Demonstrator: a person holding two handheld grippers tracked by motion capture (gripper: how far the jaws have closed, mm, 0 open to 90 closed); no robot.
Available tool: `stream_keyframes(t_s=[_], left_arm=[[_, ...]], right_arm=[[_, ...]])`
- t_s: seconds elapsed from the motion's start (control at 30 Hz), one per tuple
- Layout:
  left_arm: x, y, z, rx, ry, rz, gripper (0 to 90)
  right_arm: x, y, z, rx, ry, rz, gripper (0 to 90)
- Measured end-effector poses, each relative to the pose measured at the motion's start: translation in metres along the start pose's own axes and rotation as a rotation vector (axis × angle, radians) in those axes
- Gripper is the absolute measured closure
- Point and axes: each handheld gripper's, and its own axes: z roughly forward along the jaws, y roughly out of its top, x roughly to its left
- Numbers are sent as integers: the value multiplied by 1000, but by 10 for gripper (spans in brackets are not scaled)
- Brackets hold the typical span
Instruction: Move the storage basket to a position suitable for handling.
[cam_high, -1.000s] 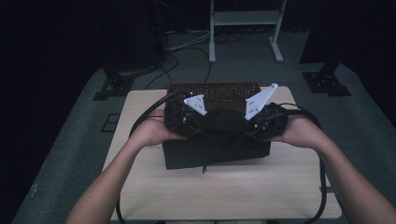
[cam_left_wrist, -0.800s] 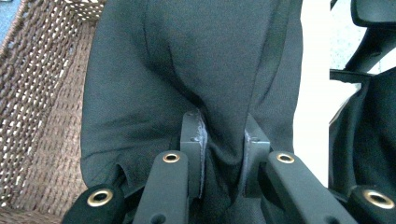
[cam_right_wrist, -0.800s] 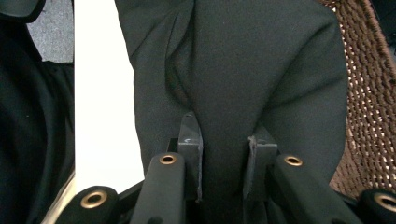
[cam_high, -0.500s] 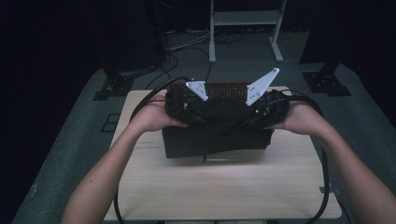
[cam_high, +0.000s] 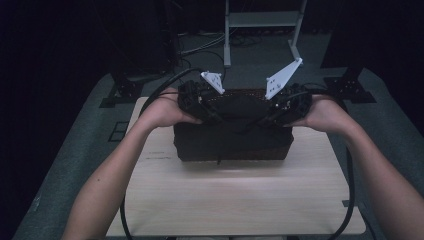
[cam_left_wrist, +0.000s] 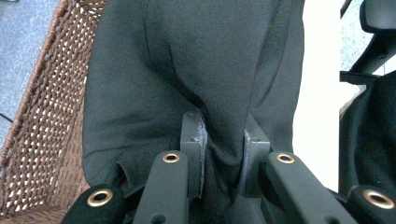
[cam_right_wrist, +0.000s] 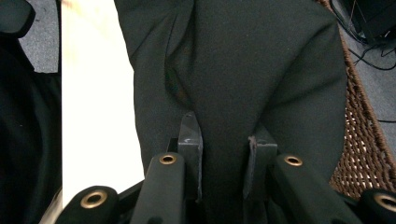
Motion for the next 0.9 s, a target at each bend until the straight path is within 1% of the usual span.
stream_keyframes(t_s=[0.07, 0.17, 0.23, 0.33, 0.4, 0.43, 0.6, 0.7, 0.9], left_arm=[[4, 2, -1, 1, 0, -8, 757], [8, 4, -3, 6, 1, -8, 757], [11, 7, -7, 15, 9, 0, 757], [17, 8, -10, 8, 8, -13, 757], [22, 10, -13, 9, 11, -12, 757], [22, 10, -13, 9, 11, -12, 757], [34, 12, -13, 4, 12, -23, 757], [39, 13, -13, 6, 13, -18, 757], [50, 13, -12, -2, 10, -24, 758]], right_arm=[[-4, 2, -2, 2, -4, 2, 722], [-7, 3, -3, 0, -6, 1, 722], [-9, 5, -4, -4, -12, 1, 722], [-13, 8, -6, -14, -17, 5, 722], [-18, 11, -7, -16, -21, 6, 722], [-18, 11, -7, -16, -21, 6, 722], [-29, 15, -8, -11, -29, 9, 722], [-34, 16, -7, -7, -31, 11, 721], [-42, 18, -6, -6, -35, 9, 722]])
